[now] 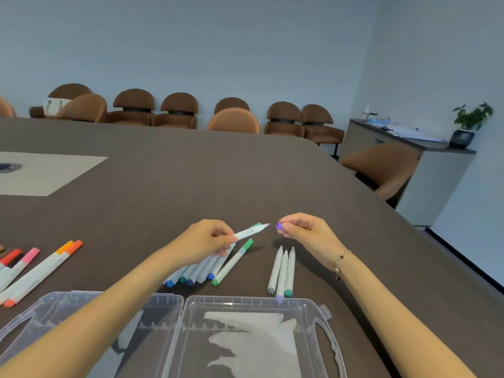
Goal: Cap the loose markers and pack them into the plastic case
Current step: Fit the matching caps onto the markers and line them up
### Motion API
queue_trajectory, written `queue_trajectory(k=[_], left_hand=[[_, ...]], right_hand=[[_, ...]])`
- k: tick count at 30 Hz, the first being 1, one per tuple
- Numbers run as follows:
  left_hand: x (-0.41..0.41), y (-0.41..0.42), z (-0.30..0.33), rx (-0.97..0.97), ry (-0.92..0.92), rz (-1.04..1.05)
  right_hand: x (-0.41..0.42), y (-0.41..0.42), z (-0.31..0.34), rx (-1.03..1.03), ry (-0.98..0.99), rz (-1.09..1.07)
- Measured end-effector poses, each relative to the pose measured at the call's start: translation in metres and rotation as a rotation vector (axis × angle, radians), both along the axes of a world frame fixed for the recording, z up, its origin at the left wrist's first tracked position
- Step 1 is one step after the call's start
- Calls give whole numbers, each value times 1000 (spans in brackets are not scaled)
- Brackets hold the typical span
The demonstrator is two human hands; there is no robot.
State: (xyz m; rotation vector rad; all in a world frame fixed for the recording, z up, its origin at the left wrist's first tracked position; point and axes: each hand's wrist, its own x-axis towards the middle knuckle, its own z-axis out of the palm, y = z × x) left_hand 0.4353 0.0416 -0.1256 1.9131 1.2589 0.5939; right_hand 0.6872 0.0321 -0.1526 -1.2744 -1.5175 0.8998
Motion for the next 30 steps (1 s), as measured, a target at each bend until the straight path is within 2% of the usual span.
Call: queue_trajectory(k=[3,9,18,27,30], left_hand=[[5,-2,-2,-7,-7,6],[8,-5,-2,-5,-14,15],[12,-6,-5,30,63,-5],[28,-12,-12,25,40,65],[36,-12,-10,70,110,80]], right_hand=[[-1,1,2,25,31,-2],[-5,3,1,37,-40,39],[-14,-1,3,43,-100,118],[-14,3,2,80,-66,81],[-12,8,9,111,-80,41]])
